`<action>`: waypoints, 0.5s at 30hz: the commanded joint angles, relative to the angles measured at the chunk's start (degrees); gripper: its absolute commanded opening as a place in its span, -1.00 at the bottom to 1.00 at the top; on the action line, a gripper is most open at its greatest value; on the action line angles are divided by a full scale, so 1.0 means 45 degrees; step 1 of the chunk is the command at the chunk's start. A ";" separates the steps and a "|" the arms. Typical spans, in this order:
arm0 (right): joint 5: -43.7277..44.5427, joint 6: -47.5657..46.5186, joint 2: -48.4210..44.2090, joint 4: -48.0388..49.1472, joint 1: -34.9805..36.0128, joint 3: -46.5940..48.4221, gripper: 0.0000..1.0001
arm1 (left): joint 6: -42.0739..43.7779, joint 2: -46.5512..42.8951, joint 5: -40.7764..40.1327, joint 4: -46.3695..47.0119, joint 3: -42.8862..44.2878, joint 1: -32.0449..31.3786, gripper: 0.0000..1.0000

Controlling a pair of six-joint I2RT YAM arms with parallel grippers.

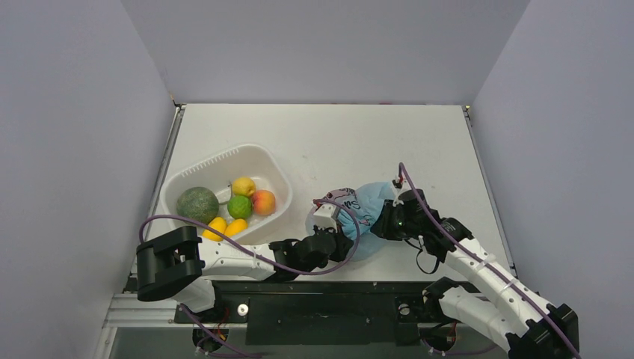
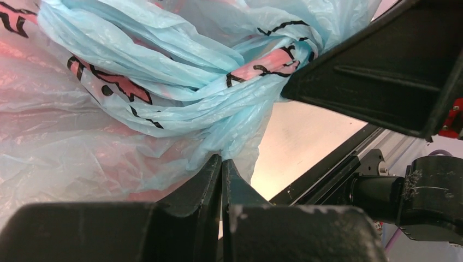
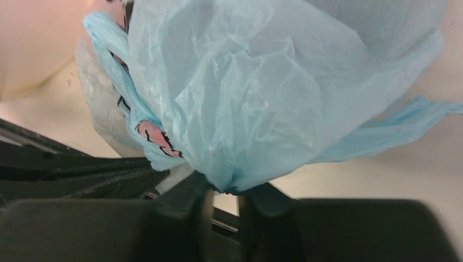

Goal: Take the fake fruits out of the plastic bag
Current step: Untie the plastic bag at the center of the board.

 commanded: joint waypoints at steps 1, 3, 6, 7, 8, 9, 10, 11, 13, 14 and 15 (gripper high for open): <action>0.1518 0.0430 -0.0774 0.1097 0.0083 -0.0056 -0.91 | 0.0059 -0.0400 -0.0014 0.0844 0.0022 -0.0105 -1.00; 0.1811 0.0342 -0.1203 0.1010 0.0095 0.0034 -1.00 | 0.0191 -0.0680 -0.0129 0.0721 -0.0049 -0.0101 -0.99; 0.1673 0.0082 -0.1547 0.0877 0.0109 0.0131 -1.00 | 0.0676 -0.1141 0.0086 0.0636 0.0034 -0.0129 -0.76; 0.1599 0.0064 -0.1563 0.0815 0.0103 0.0162 -1.00 | 0.1014 -0.1386 0.0163 0.0578 0.0114 -0.0137 -0.67; 0.1457 0.0059 -0.1568 0.0802 0.0112 0.0157 -1.00 | 0.1174 -0.1508 0.0323 0.0487 0.0360 -0.0138 -0.48; 0.1404 0.0081 -0.1548 0.0811 0.0107 0.0129 -1.00 | 0.1534 -0.1731 0.0379 0.0267 0.0512 -0.0153 -0.40; 0.1330 0.0132 -0.1542 0.0819 0.0113 0.0111 -1.00 | 0.1708 -0.1847 0.0499 0.0146 0.0821 -0.0166 -0.28; 0.1291 0.0184 -0.1561 0.0820 0.0107 0.0064 -1.00 | 0.2058 -0.2031 0.0545 -0.0121 0.1015 -0.0190 -0.21; 0.1187 0.0258 -0.1636 0.0821 0.0107 0.0007 -1.00 | 0.2543 -0.2181 0.0551 -0.0650 0.1677 -0.0214 -0.15; 0.1149 0.0278 -0.1674 0.0824 0.0113 0.0001 -1.00 | 0.2652 -0.2179 0.0493 -0.1057 0.2132 -0.0216 -0.11; 0.1123 0.0303 -0.1746 0.0816 0.0107 -0.0013 -1.00 | 0.2924 -0.2129 0.0425 -0.1287 0.2617 -0.0202 -0.08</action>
